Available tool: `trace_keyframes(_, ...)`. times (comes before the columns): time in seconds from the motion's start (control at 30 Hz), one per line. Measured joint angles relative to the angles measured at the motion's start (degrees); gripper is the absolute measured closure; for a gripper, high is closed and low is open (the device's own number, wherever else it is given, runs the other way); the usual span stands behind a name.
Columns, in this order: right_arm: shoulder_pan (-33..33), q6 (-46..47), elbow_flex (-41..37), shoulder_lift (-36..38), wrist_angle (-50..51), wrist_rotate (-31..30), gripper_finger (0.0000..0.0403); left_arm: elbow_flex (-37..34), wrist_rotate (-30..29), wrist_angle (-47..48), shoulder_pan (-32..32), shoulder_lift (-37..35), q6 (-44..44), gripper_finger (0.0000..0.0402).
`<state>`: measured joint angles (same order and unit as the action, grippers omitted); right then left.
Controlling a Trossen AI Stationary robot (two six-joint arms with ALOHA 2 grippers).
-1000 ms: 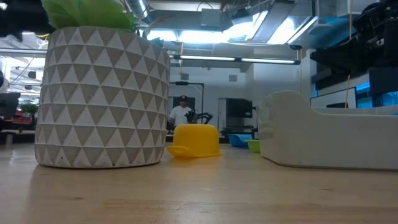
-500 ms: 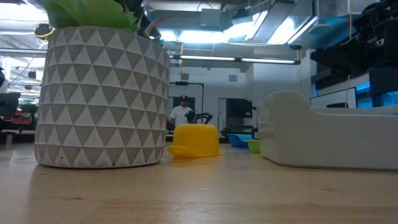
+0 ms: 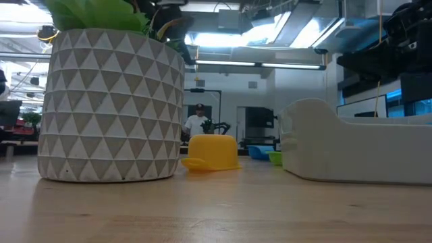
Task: Nest measuring cups in basket
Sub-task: Put the light blue measuring cup into the grey bin
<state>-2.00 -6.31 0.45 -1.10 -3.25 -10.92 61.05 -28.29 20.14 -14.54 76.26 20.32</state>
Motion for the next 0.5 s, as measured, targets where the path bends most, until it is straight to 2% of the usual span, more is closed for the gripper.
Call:
trace_keyframes(0.33, 0.0, 0.0, 0.0, 0.0, 0.0, 0.0, 0.0375, 10.3, 1.4, 16.0, -4.2, 10.3, 5.7, 0.0214)
trace_keyframes(0.5, 0.0, 0.0, 0.0, 0.0, 0.0, 0.0, 0.0375, 12.3, 1.4, 21.5, -5.7, 13.8, 9.0, 0.0214)
